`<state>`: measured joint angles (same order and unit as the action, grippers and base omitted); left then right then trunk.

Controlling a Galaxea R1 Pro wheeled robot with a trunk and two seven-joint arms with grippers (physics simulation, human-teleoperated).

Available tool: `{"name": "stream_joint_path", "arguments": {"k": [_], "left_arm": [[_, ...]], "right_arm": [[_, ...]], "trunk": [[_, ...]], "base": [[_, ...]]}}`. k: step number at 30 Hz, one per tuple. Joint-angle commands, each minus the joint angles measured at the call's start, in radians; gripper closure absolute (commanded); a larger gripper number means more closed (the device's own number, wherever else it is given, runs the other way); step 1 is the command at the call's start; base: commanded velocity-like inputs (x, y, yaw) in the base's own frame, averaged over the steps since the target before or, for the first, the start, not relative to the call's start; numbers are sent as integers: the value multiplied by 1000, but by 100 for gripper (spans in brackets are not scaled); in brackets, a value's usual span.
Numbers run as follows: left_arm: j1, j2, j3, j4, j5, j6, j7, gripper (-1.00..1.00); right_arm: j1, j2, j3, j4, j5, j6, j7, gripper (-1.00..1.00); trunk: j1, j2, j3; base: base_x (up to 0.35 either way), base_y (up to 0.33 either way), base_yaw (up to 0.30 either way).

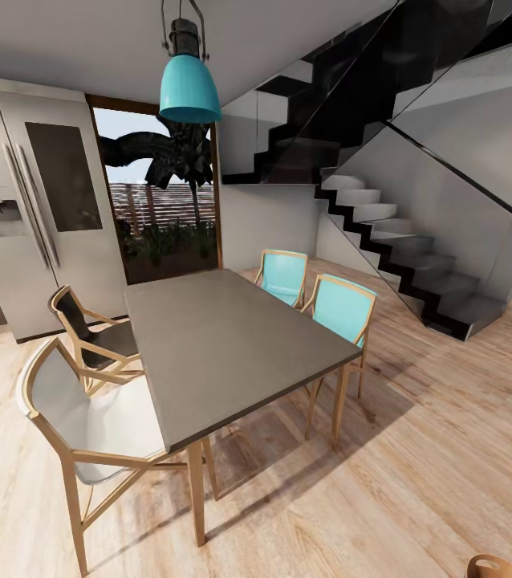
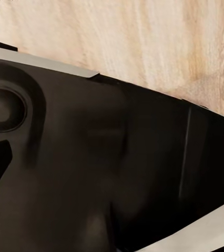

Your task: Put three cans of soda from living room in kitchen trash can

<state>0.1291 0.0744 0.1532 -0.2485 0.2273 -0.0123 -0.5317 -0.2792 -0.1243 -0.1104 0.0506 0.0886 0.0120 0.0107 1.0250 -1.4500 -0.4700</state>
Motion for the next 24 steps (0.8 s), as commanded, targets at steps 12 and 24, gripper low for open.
{"name": "stream_joint_path", "arguments": {"k": [12, 24], "left_arm": [[0, 6, 0, -8, 1, -1, -1, -100], [0, 10, 1, -32, 2, -3, -5, -100]], "right_arm": [[0, -2, 2, -4, 0, -1, 0, -100], [0, -6, 2, -7, 0, -1, 1, -100]], "trunk": [[0, 0, 0], [0, 0, 0]], "base": [[0, 0, 0], [0, 0, 0]]}}
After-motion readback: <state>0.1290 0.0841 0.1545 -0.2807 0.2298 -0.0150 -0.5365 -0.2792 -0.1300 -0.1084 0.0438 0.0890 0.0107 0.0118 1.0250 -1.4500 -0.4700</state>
